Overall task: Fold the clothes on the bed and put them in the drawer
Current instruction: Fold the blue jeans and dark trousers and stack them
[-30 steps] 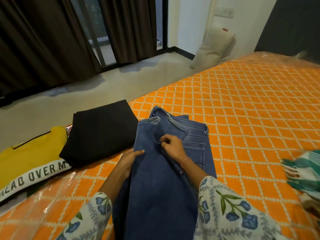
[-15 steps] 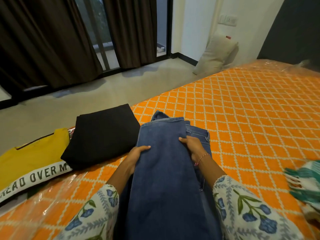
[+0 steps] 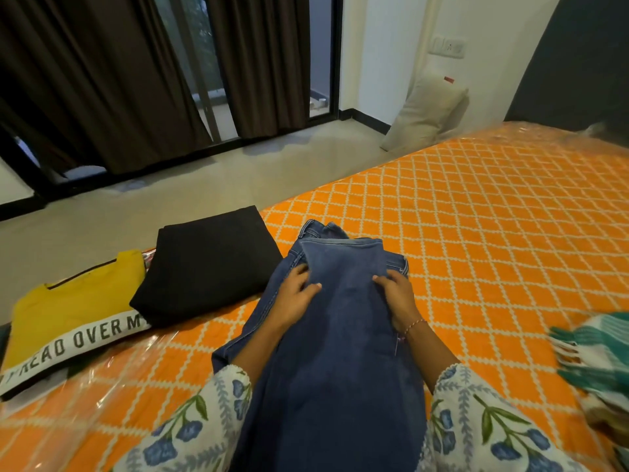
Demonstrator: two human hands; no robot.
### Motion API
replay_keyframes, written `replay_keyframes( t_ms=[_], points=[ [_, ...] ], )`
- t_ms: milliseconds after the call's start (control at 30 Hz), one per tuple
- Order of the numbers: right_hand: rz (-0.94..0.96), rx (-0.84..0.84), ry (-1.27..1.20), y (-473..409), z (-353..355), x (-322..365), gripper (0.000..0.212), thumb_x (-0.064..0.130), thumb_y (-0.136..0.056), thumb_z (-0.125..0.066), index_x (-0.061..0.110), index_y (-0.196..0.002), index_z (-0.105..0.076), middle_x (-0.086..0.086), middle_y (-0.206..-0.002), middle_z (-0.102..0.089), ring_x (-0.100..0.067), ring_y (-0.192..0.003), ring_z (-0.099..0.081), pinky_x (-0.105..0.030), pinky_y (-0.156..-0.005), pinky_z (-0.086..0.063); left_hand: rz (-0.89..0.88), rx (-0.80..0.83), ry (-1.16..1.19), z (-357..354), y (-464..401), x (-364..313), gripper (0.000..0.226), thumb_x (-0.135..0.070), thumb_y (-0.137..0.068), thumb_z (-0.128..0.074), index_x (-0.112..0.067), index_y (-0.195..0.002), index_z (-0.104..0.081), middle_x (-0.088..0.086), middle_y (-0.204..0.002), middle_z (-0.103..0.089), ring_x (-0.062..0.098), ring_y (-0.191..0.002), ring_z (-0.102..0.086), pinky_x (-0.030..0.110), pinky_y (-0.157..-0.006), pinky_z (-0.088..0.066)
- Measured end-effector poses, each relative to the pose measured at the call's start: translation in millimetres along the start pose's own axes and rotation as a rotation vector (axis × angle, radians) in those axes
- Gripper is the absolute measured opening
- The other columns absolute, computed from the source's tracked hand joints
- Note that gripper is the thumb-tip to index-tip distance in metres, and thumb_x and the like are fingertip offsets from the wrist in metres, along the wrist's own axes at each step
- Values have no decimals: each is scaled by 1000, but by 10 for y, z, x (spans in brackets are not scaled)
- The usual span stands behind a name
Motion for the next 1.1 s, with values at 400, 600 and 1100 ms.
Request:
replay_keyframes(
  t_ms=[400,600,1100],
  points=[
    [980,203,1067,84,-116,335,25,9,-79,-69,10,-104,-70,-27,-142,-42,-52,-131,-36,-56,-96,-39,-102,427,-343,-583,-71,14,43,11,-89,-39,-1,-124,-61,13,-136,-54,24,-128,-46,24,-106,-32],
    [814,17,914,157,395,265,12,9,-93,-58,-1,-94,-64,-18,-132,-46,-38,-116,-43,-46,-89,-42,-192,166,-1005,-452,-211,290,51,-35,-91,-53,-18,-139,-43,9,-132,-40,29,-124,-38,41,-97,-34],
    [877,-58,865,256,355,683,14,-3,-81,-63,-2,-95,-63,-18,-113,-57,-38,-99,-50,-35,-66,-39,97,-195,-427,-226,-270,44,25,-15,-97,-41,-1,-96,-61,23,-104,-64,40,-103,-58,41,-76,-40]
  ],
)
Point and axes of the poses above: each hand's wrist, its own y-axis away from the middle knuckle, its own z-axis out of the back of the hand, x = y × z, the point moved 4 cm from there along -y, towards the middle knuckle
